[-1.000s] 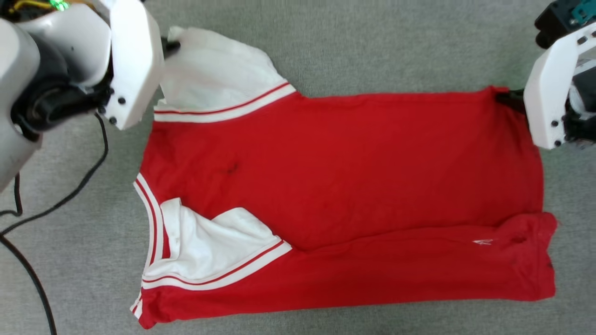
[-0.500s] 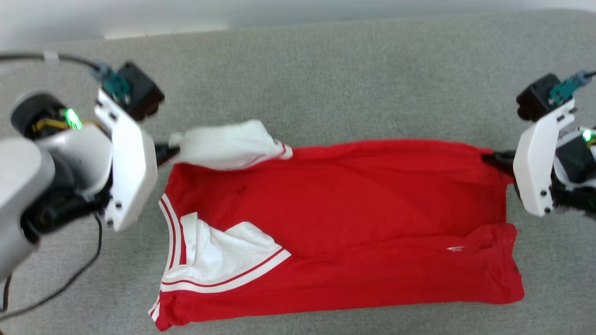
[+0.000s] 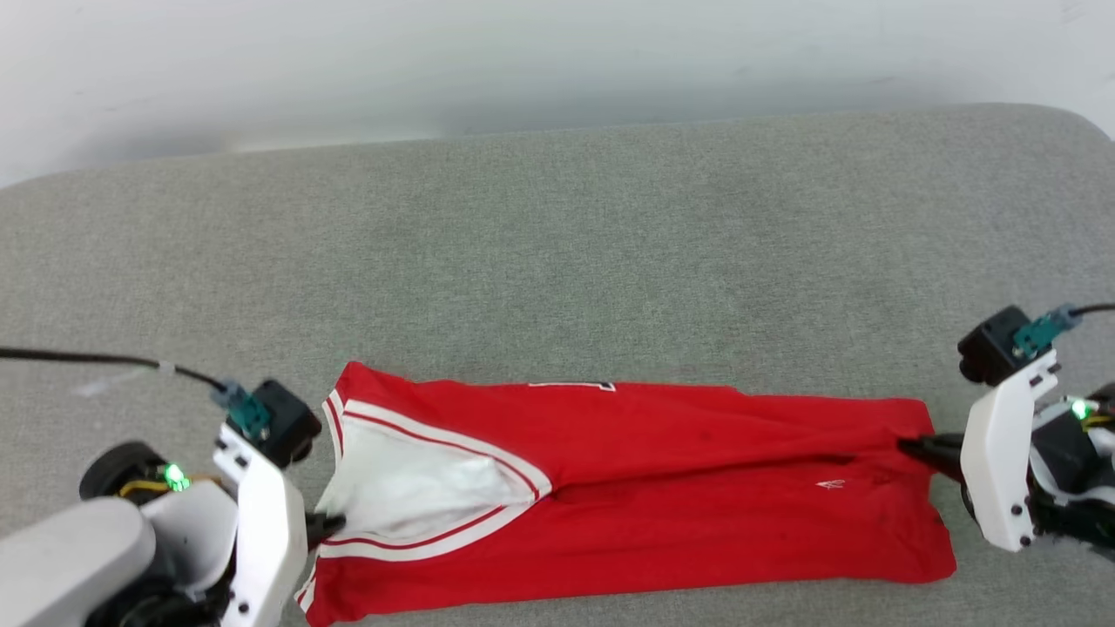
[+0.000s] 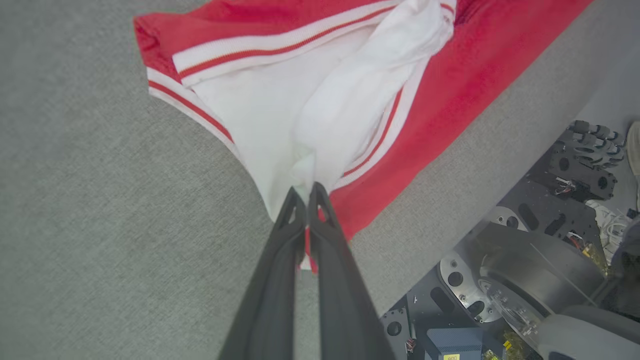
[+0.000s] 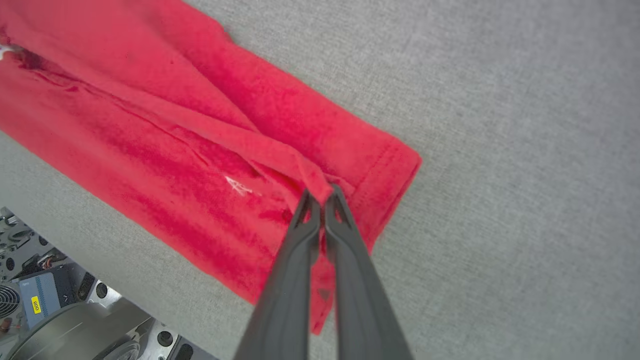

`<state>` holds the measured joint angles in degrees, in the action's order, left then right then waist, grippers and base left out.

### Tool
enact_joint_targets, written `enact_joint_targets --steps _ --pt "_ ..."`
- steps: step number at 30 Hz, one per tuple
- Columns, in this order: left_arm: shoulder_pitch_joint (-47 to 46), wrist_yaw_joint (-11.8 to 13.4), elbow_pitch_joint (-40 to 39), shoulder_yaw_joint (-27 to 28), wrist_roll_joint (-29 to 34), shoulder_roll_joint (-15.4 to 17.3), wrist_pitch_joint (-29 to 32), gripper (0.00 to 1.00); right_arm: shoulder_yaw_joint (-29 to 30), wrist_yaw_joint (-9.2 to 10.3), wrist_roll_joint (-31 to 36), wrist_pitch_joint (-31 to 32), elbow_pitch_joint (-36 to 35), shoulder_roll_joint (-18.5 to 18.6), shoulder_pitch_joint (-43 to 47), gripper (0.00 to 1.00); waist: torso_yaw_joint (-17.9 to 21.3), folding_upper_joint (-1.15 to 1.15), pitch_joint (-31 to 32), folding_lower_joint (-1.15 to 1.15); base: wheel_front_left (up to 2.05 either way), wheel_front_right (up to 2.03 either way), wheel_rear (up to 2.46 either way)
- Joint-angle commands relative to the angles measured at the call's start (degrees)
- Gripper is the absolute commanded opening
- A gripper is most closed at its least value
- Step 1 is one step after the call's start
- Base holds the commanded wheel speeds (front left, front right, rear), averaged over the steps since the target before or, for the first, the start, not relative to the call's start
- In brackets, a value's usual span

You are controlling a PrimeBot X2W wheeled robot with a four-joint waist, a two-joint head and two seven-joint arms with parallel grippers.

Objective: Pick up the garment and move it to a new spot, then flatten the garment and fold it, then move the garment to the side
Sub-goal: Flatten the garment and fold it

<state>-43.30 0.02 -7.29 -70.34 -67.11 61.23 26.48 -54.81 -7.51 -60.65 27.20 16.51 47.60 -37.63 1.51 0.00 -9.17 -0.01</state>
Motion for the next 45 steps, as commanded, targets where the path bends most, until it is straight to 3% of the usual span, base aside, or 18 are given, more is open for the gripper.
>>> enact_joint_targets --steps 1,8,9,10,11,12,13,18,24,25,35,37,39,40,45 --pt "2.1 0.6 -0.1 -0.5 0.0 0.2 -0.7 0.00 -0.5 0.05 -0.2 -0.5 0.2 0.3 1.7 0.00 0.2 0.00 0.1 0.01 0.00 0.00 0.00" --pt "7.0 2.1 1.8 -1.4 -0.5 -1.7 -3.0 0.00 -1.8 0.04 1.0 -1.0 2.8 -1.9 3.7 0.00 0.4 0.00 -1.4 0.01 0.00 0.00 0.00" --pt "7.2 2.3 2.4 -1.3 0.0 -2.1 -3.6 0.04 -1.9 0.05 1.2 -1.1 3.3 -2.4 3.8 0.00 0.4 0.00 -1.5 0.01 0.00 0.00 0.00" --pt "7.5 2.3 3.0 -1.4 0.3 -2.3 -4.1 0.67 -1.9 0.04 1.3 -1.4 3.7 -2.8 3.8 0.16 0.5 0.00 -1.6 0.01 0.00 0.00 0.00" --pt "7.8 2.5 3.4 -1.4 0.7 -2.7 -4.9 1.00 -1.9 0.04 1.6 -1.6 4.1 -3.0 3.7 0.34 0.5 0.00 -1.6 0.01 0.00 0.00 0.00" --pt "7.9 2.7 3.9 -1.1 1.0 -3.0 -5.9 1.00 -1.7 0.04 1.8 -2.0 4.3 -3.2 3.4 0.52 0.5 0.00 -1.5 0.01 0.00 0.00 0.00" --pt "7.9 3.0 4.1 -0.9 1.4 -3.1 -6.6 1.00 -1.2 0.04 2.0 -2.8 4.2 -3.4 3.0 1.00 0.6 0.00 -1.2 0.01 0.00 0.00 0.00" --pt "8.5 5.2 2.1 0.6 2.9 -1.5 -11.3 1.00 1.7 0.04 2.2 -6.8 1.8 -2.3 2.1 1.00 0.9 0.00 0.3 0.01 0.00 0.00 0.00" --pt "9.0 12.0 0.7 3.2 7.7 -1.3 -19.6 1.00 8.1 0.04 2.5 -13.0 -1.0 -0.8 3.4 1.00 0.8 0.00 1.3 0.01 0.00 0.00 0.00" --pt "9.0 12.0 0.7 3.2 7.7 -1.3 -19.6 1.00 8.1 0.04 2.5 -13.0 -1.0 -0.8 3.4 1.00 0.8 0.00 1.3 0.01 0.00 0.00 0.00" --pt "13.6 26.1 1.8 11.2 9.8 -4.6 -39.2 1.00 17.7 0.04 2.2 -16.5 3.2 -2.4 11.7 1.00 0.2 0.00 0.5 0.01 0.00 0.00 0.00" --pt "15.0 28.3 1.6 12.9 10.6 -5.4 -40.8 1.00 19.2 0.04 1.5 -16.2 4.4 -3.4 13.7 1.00 0.0 0.00 0.3 0.01 0.00 0.00 0.00" --pt "17.0 31.9 1.5 15.8 13.4 -6.2 -41.6 1.00 20.9 0.04 0.6 -15.4 5.5 -4.9 16.1 1.00 -0.4 0.00 0.0 0.01 0.00 0.00 0.00" --pt "17.0 31.9 1.5 15.8 13.4 -6.2 -41.6 1.00 20.9 0.04 0.6 -15.4 5.5 -4.9 16.1 1.00 -0.4 0.00 0.0 0.01 0.00 0.00 0.00" --pt "22.3 36.7 -0.7 23.5 21.8 -10.1 -41.7 1.00 22.4 0.04 0.2 -14.3 7.2 -7.2 19.3 1.00 -1.0 0.00 -0.8 0.01 0.00 0.00 0.00"
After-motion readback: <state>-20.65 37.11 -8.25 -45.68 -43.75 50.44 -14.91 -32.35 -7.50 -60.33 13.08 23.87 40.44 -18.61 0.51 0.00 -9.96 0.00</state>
